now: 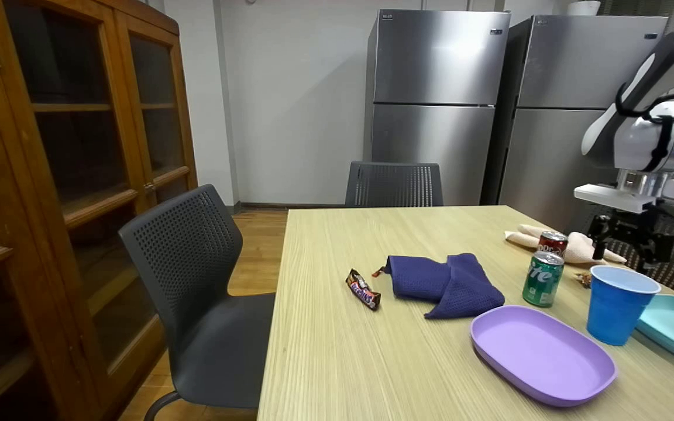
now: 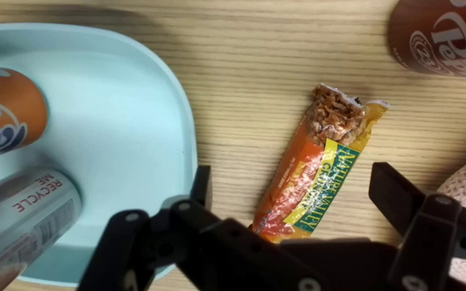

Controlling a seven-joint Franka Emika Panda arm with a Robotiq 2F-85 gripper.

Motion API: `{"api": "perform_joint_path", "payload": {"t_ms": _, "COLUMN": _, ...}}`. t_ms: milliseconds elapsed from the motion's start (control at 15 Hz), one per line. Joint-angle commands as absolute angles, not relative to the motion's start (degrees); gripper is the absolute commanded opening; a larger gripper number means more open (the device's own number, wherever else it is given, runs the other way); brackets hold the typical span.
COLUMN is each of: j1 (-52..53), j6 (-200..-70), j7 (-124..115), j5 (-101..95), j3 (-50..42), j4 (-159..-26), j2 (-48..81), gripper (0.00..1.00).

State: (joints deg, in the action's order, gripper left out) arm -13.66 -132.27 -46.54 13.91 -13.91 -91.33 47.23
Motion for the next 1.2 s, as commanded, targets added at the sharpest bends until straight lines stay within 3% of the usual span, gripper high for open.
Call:
{"api": "perform_joint_path", "payload": {"t_ms": 0, "j1": -13.4, "j6": -129.2, "j7": -51.1, "j5": 14.8, "j3": -14.4, "j4": -86.6, "j2": 50.1, "gripper": 1.0}}
{"api": "perform_joint_path", "payload": {"t_ms": 933, "j1": -13.8, "j6": -127.0, "j7": -58.3, "j5": 14.0, "j3": -14.2, "j4": -80.6, "j2": 55.8, "gripper": 1.0}}
{"api": "perform_joint_path", "payload": {"t_ms": 1000, "j1": -13.9, "j6": -127.0, "j7": -58.3, "j5": 14.1, "j3": -14.2, "j4": -80.5, "j2": 55.8, "gripper": 0.75}}
{"api": "perform_joint_path", "payload": {"t_ms": 1133, "j1": -14.0, "j6": -126.9, "j7": -58.4, "j5": 14.1, "j3": -14.2, "j4": -80.2, "j2": 55.9, "gripper": 0.68}}
